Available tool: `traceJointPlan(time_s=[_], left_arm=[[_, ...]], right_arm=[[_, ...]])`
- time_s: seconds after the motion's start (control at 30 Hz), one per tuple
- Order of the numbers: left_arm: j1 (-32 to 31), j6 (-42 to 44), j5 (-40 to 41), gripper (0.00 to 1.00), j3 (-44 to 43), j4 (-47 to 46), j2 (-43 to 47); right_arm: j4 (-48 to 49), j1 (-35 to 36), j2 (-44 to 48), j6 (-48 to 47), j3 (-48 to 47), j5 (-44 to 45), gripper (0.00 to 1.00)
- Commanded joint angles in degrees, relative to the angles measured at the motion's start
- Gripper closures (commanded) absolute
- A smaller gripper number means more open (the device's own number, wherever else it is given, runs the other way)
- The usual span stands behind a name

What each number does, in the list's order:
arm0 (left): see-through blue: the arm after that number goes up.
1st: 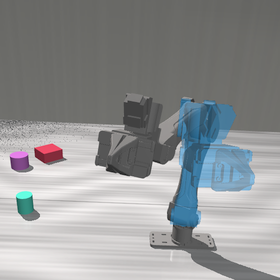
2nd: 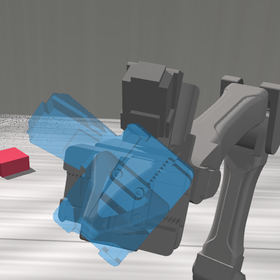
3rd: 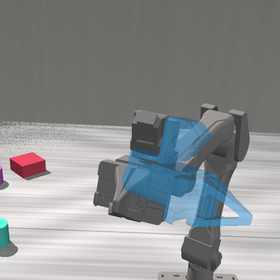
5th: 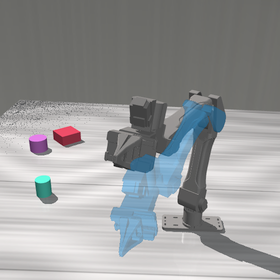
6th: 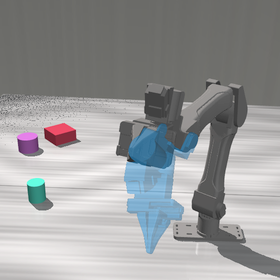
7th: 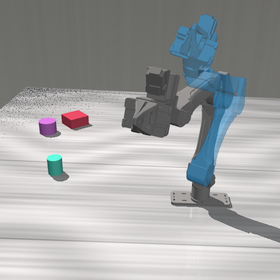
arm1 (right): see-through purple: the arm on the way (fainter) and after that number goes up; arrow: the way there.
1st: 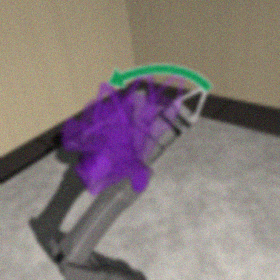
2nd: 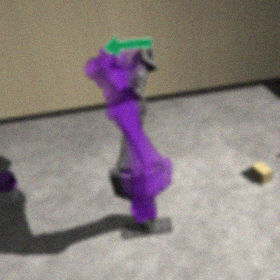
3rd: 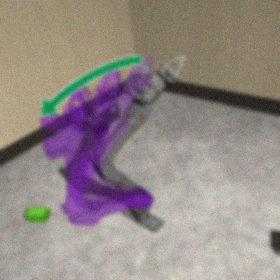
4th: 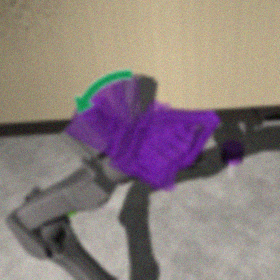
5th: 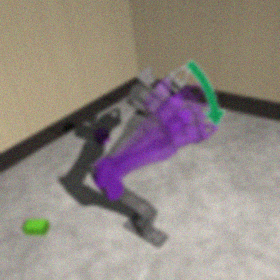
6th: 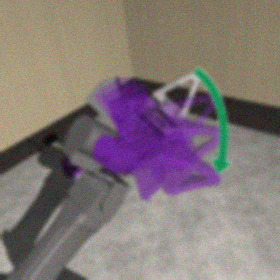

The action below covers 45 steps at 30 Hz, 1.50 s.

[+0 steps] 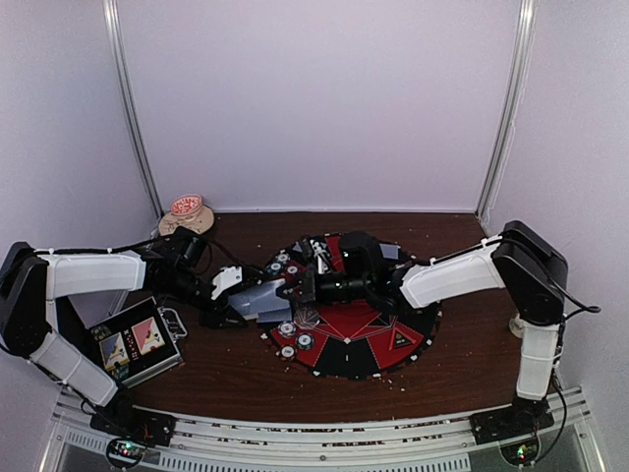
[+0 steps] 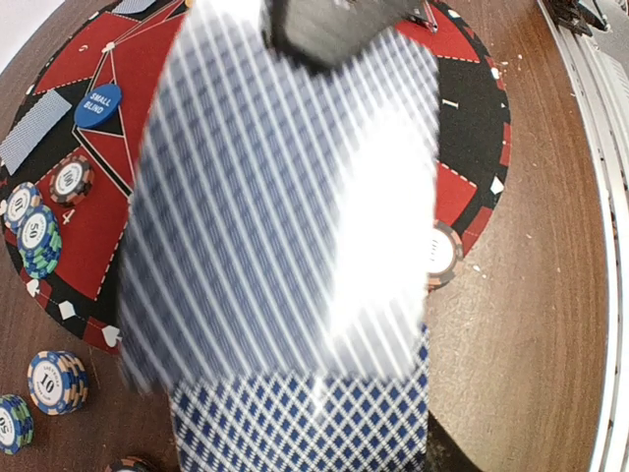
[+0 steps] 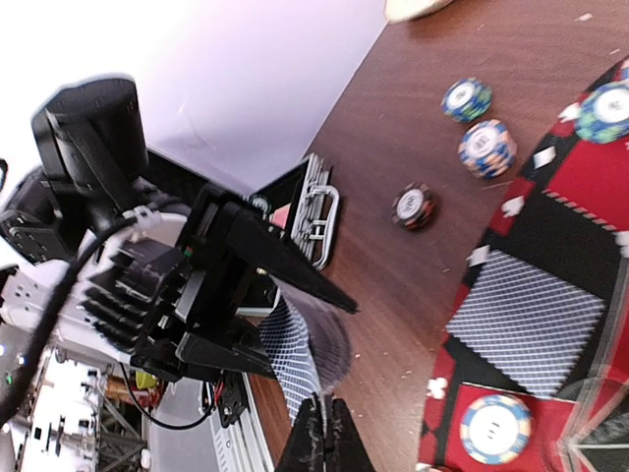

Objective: Distribute texas hold em gaming equipment
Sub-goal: Pick up the poker card from the face-down deck piles, then distribute the poker card in the small blind area.

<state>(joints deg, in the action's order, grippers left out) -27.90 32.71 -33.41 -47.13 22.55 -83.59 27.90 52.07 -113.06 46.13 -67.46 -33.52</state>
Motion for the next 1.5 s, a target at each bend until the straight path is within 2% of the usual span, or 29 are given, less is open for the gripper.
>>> traceJointPlan(time_s=[0.0,0.23,0.57,0.73,1.47], left_arm=[[0.07,0.69,-0.96,0.55,0.03,-1.01,0.45],[0.16,0.68,-0.89,0.55,0.04,-1.01,0.45],[0.12,0.85,-0.91,0.55,0.2,-1.01,0.56],[0.09,0.96,-1.2,0.55,0.2,-0.96,0.51],[0.11,1.04,-1.4,0.55,0.2,-1.01,0.27]], right_arm=[[6.58,-4.45,6.12,2.14,5.23,0.97,1.0],[6.64,-9.27,4.5,4.32,4.39,8.49,1.0],[0.94,-14.21,-14.12,8.71,-16.68,13.4,1.0],[0.8,-16.56,-18.16,10.18,-20.73,17.24,1.0],[-9.98,-19.03,-31.52,10.65,-38.22,16.65,1.0]])
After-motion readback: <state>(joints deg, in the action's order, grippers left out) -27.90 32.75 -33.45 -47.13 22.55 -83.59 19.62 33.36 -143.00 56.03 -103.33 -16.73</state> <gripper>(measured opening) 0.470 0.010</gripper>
